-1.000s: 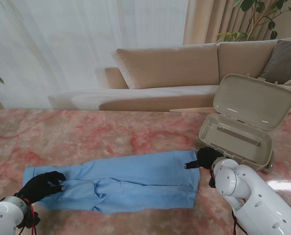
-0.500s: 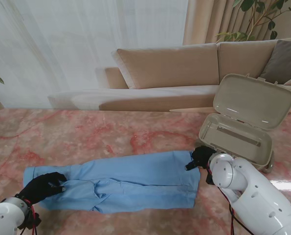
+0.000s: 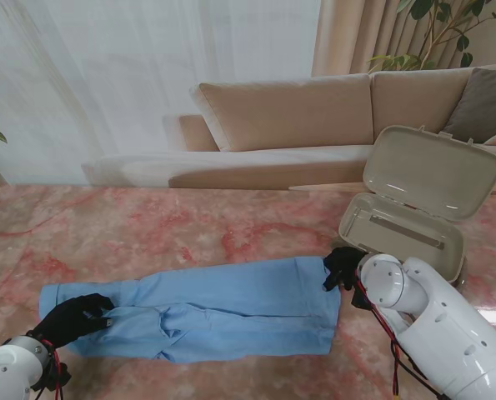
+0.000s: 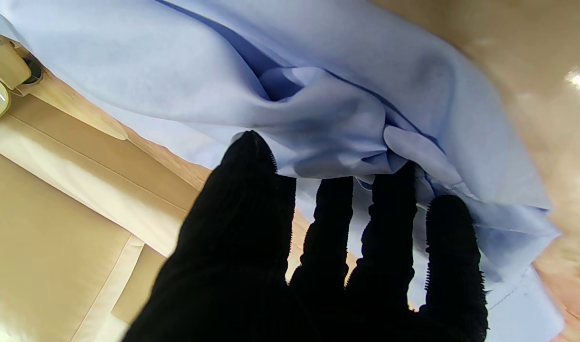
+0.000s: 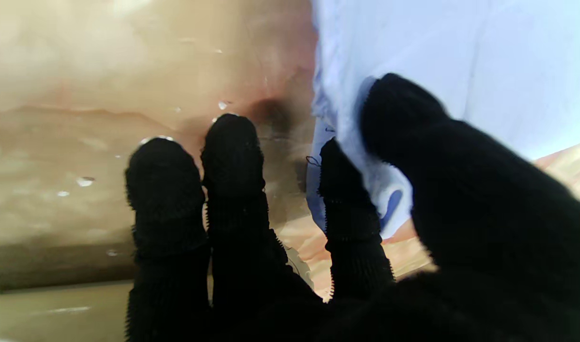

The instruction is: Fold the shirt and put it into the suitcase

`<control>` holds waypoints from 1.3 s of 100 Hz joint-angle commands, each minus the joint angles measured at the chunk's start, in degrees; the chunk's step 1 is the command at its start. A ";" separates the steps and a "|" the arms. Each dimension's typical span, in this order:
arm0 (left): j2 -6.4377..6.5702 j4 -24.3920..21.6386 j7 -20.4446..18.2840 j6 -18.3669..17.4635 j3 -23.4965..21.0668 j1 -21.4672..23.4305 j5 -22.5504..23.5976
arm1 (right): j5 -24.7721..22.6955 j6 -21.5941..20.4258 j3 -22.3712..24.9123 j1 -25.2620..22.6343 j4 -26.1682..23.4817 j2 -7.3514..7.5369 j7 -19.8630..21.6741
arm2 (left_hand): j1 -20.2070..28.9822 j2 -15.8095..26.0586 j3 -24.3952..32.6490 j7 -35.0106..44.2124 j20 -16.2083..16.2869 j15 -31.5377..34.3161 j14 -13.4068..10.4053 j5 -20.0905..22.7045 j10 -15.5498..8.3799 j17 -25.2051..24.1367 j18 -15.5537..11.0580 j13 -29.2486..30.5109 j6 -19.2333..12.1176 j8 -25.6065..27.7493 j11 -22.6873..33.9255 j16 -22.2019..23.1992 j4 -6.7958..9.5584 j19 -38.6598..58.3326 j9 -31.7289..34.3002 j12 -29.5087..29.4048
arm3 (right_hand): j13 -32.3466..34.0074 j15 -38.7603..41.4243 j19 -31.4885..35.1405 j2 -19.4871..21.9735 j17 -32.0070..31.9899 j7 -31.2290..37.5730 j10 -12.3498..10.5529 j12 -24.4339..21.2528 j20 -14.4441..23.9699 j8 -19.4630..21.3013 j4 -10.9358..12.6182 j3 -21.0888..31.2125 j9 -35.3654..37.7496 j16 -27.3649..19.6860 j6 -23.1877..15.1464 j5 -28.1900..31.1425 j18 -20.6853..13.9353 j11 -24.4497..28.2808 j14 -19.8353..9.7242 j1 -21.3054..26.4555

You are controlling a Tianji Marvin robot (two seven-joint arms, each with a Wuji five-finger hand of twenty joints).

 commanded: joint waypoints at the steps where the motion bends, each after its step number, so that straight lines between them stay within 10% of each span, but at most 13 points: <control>1: -0.09 0.60 -0.03 0.16 0.36 0.43 0.05 | 2.01 0.19 -1.93 -2.93 2.78 -1.10 2.27 | 1.69 0.98 -1.25 0.39 0.55 -0.75 1.47 0.69 -0.17 -0.61 1.78 -0.83 0.67 -0.15 -0.51 -0.04 1.42 -0.34 -0.49 -0.13 | 5.39 0.70 5.96 -3.40 -3.39 3.80 -14.36 -9.16 0.10 1.46 1.72 3.09 25.45 -2.24 -2.69 -0.83 2.04 -0.08 0.67 3.19; 14: -0.05 0.62 -0.19 0.26 0.46 0.41 -0.01 | 3.85 0.91 -1.40 -3.22 2.67 -1.58 0.71 | 1.63 0.89 -1.16 0.48 0.55 -0.70 1.45 0.72 -0.12 -0.52 1.68 -0.78 0.70 -0.17 -0.47 -0.02 1.39 -0.31 -0.49 -0.12 | 12.24 1.83 16.26 -4.56 1.12 6.66 -14.85 -10.09 -9.41 0.82 1.92 4.51 31.94 -3.81 -3.52 0.84 1.16 1.00 -0.45 4.04; 40: -0.09 0.75 -0.04 0.52 0.78 0.29 -0.31 | 9.82 2.54 1.10 -5.14 0.58 -2.64 -1.76 | 1.68 0.71 -0.85 0.67 0.51 -0.57 1.34 0.77 -0.14 -0.44 1.59 -0.66 0.70 -0.22 -0.33 0.02 1.34 -0.27 -0.45 -0.08 | 17.50 3.56 17.36 -8.04 8.91 9.14 -14.91 -9.84 -12.98 -0.45 4.58 10.38 37.44 -3.98 -1.08 2.95 2.07 3.00 -2.73 6.40; 130: -0.63 0.53 2.43 -0.41 0.54 0.47 -1.00 | 28.40 6.44 9.39 -10.20 -6.25 -7.78 -15.10 | 1.59 0.59 -0.35 0.90 0.22 -0.16 1.61 0.83 0.02 -0.01 1.46 -0.44 1.06 -0.49 -0.02 0.17 1.20 0.07 -0.15 0.00 | 17.86 16.65 21.53 -14.15 16.74 11.35 -15.24 -6.09 -11.68 4.66 12.88 18.98 40.17 -0.88 5.23 4.55 3.09 8.45 -6.03 7.74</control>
